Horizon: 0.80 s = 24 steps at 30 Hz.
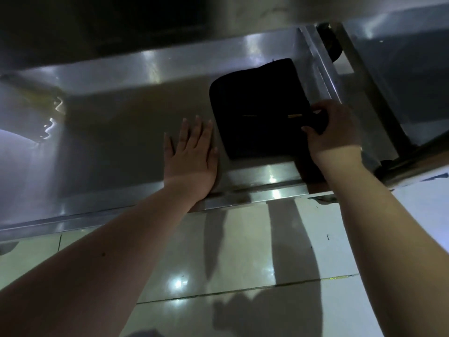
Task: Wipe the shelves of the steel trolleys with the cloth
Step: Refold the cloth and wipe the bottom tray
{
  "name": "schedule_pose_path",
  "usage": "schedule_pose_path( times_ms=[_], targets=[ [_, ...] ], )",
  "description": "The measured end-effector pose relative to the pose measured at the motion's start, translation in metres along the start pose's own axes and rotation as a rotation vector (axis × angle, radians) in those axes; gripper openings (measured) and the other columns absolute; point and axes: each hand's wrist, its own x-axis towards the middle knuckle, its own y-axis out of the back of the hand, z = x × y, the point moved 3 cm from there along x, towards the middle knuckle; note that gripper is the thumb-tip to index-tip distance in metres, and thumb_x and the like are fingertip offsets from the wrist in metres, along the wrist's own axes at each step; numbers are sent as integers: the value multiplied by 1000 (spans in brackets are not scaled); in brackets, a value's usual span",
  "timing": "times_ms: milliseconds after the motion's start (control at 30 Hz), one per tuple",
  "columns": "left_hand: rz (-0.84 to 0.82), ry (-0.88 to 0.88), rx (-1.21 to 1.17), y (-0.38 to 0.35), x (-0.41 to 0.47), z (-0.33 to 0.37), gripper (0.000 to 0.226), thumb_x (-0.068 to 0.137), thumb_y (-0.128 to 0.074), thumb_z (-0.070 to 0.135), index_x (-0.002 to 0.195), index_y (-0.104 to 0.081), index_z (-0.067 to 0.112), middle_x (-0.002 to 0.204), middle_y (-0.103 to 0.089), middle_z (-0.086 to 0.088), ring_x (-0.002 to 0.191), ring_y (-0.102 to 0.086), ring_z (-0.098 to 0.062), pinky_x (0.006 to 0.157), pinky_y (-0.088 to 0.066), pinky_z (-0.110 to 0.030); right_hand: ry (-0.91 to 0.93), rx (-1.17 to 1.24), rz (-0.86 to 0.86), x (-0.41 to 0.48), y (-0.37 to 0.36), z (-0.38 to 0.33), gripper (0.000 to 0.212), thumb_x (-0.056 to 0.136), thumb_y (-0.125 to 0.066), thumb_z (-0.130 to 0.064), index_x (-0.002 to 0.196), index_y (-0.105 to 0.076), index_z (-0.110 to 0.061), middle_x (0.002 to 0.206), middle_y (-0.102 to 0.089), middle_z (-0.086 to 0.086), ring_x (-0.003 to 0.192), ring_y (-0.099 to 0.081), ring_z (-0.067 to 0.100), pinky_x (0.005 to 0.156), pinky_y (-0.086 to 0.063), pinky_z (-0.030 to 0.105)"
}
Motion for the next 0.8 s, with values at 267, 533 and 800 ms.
schedule_pose_path(
  times_ms=[267,533,800],
  targets=[
    [78,-180,-202,35,-2,18,70,95,-55,28,155,-20,25,163,-17,-2,151,-3,-20,121,3,-44,230,122,-71,-44,33,-20,29,78,-65,10,100,-69,-9,99,-56,-1,93,-53,12,80,-35,14],
    [-27,-418,-146,59,-9,45,63,83,-69,33,141,-43,38,165,-2,4,150,9,-16,119,3,-53,197,265,-31,-89,54,-29,39,77,-58,13,90,-60,-24,92,-54,-20,92,-48,-15,78,-32,-1],
    [145,-425,-212,85,-61,32,19,93,-58,27,107,-71,23,99,-72,0,98,-65,-23,96,-36,-33,324,277,-11,-126,74,-27,40,76,-62,17,92,-67,-19,95,-59,-22,93,-54,-11,79,-38,3]
  ],
)
